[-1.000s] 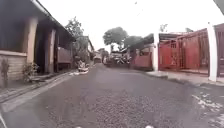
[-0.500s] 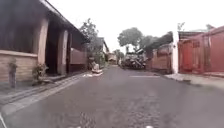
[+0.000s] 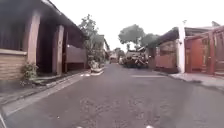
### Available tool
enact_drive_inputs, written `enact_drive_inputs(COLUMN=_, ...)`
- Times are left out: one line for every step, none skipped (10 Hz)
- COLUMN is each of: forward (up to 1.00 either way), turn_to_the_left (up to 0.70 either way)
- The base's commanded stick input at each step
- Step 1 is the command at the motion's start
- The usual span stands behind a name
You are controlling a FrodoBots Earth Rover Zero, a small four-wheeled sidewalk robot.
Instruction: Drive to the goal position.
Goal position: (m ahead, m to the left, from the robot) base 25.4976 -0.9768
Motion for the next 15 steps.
enact_drive_inputs(forward=1.00, turn_to_the_left=0.00)
enact_drive_inputs(forward=1.00, turn_to_the_left=0.00)
enact_drive_inputs(forward=1.00, turn_to_the_left=0.00)
enact_drive_inputs(forward=1.00, turn_to_the_left=0.00)
enact_drive_inputs(forward=1.00, turn_to_the_left=0.00)
enact_drive_inputs(forward=1.00, turn_to_the_left=0.00)
enact_drive_inputs(forward=1.00, turn_to_the_left=0.00)
enact_drive_inputs(forward=1.00, turn_to_the_left=0.00)
enact_drive_inputs(forward=1.00, turn_to_the_left=0.00)
enact_drive_inputs(forward=1.00, turn_to_the_left=0.00)
enact_drive_inputs(forward=1.00, turn_to_the_left=0.00)
enact_drive_inputs(forward=1.00, turn_to_the_left=0.00)
enact_drive_inputs(forward=1.00, turn_to_the_left=0.00)
enact_drive_inputs(forward=1.00, turn_to_the_left=0.00)
enact_drive_inputs(forward=1.00, turn_to_the_left=0.00)
